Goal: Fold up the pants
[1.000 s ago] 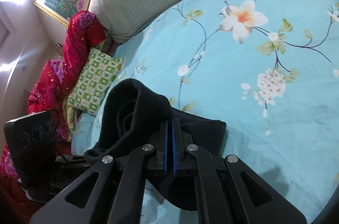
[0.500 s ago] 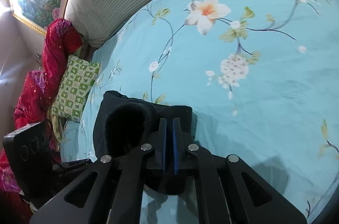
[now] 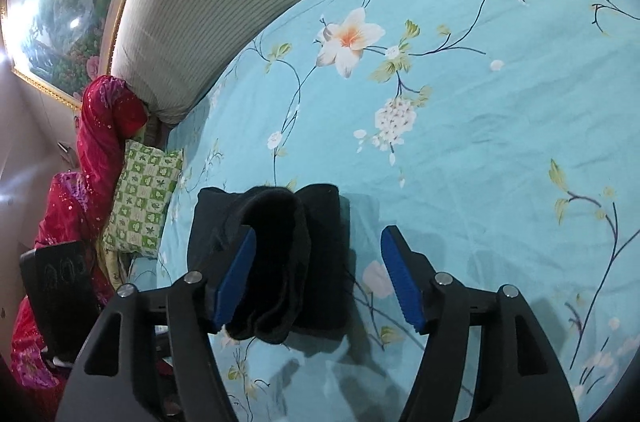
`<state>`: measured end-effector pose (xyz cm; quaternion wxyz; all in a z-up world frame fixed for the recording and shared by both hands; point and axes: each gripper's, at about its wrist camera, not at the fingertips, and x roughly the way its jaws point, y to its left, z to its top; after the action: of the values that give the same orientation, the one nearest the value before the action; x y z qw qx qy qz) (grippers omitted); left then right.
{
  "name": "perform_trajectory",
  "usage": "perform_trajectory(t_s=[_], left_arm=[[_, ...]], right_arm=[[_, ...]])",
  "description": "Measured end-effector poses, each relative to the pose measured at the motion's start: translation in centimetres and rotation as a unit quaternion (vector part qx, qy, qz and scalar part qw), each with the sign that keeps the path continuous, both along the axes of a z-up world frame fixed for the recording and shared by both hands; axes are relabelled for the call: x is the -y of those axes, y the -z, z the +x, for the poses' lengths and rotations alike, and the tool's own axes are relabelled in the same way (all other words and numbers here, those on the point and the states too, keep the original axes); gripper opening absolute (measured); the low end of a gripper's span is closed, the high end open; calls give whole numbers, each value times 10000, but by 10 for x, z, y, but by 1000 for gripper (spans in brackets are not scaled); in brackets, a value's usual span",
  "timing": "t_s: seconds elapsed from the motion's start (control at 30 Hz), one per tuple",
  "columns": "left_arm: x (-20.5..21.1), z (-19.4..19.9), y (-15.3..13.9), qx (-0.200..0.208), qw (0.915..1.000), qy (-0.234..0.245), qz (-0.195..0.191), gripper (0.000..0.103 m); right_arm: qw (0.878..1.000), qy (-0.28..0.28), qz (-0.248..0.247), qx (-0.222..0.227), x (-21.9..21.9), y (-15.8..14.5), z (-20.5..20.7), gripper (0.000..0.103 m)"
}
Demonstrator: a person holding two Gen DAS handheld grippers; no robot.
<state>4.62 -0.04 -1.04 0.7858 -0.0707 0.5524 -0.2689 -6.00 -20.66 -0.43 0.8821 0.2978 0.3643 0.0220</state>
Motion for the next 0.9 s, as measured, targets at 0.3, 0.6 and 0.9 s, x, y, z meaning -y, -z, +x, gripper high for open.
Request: perform_trajectory(t_s=[0.3,0.6,0.9], left_arm=[[-39,19,0,13,9988,-480,92,64],[-79,65,5,-50,9958,-899,181,68],[-99,104,26,-379,9945,-962,172,71]], right_arm=[[9998,-167,-143,-18,-24,-3,5,70],[9997,-110,-197,-92,-35,-1,9,74],[9995,7,-222,-214,-41,3,16,74]])
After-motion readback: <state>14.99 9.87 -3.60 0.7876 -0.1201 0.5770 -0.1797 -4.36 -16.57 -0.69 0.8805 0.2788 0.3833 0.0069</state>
